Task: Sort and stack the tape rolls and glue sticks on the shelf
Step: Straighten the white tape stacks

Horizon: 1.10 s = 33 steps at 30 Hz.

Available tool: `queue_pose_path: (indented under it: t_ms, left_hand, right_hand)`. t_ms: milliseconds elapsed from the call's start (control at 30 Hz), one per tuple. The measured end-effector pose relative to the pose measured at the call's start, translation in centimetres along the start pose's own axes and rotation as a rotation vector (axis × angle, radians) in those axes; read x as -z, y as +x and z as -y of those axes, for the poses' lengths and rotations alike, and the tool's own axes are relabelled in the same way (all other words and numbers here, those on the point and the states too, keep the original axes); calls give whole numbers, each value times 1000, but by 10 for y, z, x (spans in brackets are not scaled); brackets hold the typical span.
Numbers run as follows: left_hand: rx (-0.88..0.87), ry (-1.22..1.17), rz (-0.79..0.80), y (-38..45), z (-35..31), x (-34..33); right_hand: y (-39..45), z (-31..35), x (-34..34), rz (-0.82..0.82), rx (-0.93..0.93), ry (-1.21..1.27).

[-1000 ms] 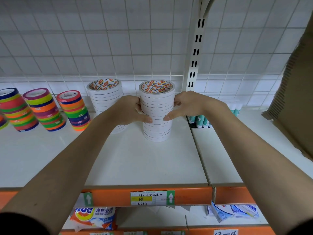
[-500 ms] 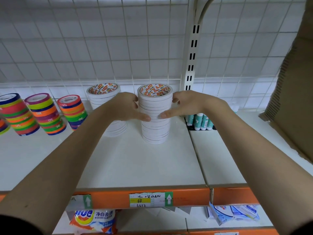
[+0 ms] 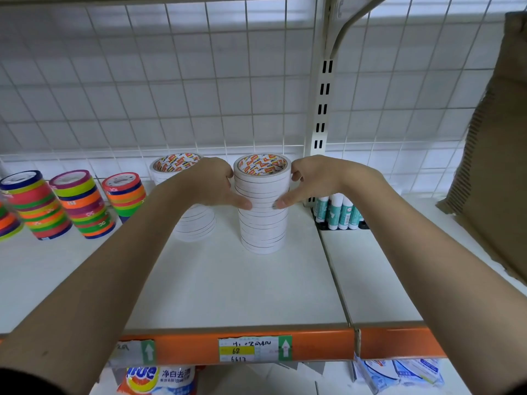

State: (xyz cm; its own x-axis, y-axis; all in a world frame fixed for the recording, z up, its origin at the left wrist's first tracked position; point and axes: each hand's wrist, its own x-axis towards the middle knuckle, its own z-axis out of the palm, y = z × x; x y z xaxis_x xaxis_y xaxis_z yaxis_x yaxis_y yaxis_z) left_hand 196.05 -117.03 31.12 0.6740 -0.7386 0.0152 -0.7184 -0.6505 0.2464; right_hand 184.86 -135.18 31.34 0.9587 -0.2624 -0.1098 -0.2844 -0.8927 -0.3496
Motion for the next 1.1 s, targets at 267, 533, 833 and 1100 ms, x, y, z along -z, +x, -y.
queue_pose_path:
  t_ms: [267,533,833,1100]
  left_hand:
    - [-7,-121,32,3,3,-9]
    - [-14,-209,4,4,6,-12]
    - [2,-205,-10,5,9,-16]
    - [25,-195,8,0,10,-24]
  right_hand:
    - [3,5,-13,-10,61,81]
    - [0,1,-18,-55,67,149]
    - [-2,-3,-22,-122,65,143]
    - [-3,-7,-33,-46,73,173]
